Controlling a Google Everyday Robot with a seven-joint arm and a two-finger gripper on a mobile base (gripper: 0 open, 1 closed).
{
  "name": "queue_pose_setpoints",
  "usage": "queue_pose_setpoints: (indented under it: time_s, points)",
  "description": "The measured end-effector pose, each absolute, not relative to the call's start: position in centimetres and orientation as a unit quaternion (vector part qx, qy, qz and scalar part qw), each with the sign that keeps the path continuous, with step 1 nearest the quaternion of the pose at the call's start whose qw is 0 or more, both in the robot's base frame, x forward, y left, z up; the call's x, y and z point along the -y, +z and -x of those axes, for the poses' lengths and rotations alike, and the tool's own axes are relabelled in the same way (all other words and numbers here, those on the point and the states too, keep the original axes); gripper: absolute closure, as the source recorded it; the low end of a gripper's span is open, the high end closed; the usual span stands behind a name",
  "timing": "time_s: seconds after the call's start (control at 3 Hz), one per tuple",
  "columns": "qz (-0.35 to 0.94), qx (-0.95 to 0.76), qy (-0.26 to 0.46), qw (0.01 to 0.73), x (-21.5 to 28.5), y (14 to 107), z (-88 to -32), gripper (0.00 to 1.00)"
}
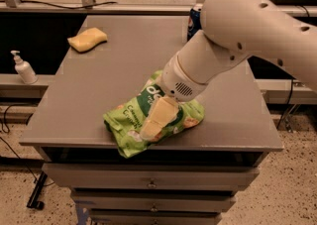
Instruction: Move green rice chip bag near pepsi can
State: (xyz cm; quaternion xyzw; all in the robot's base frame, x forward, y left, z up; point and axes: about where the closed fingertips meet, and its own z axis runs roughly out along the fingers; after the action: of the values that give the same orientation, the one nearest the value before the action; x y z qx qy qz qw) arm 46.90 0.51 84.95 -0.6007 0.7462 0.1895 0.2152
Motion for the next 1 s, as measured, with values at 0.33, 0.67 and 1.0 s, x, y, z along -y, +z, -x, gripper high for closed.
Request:
queue_pose_setpoints:
  time_s: [0.33, 0.67, 1.0]
  points:
    - [0.598, -0.747, 0.192, 0.22, -1.2, 84.8, -46.9, 0.42]
    - [0.589, -0.755, 0.183, 0.222, -0.2, 84.8, -47.1, 0.64]
    - [0.585, -0.759, 0.179, 0.224, 0.3, 85.1, -47.3, 0.87]
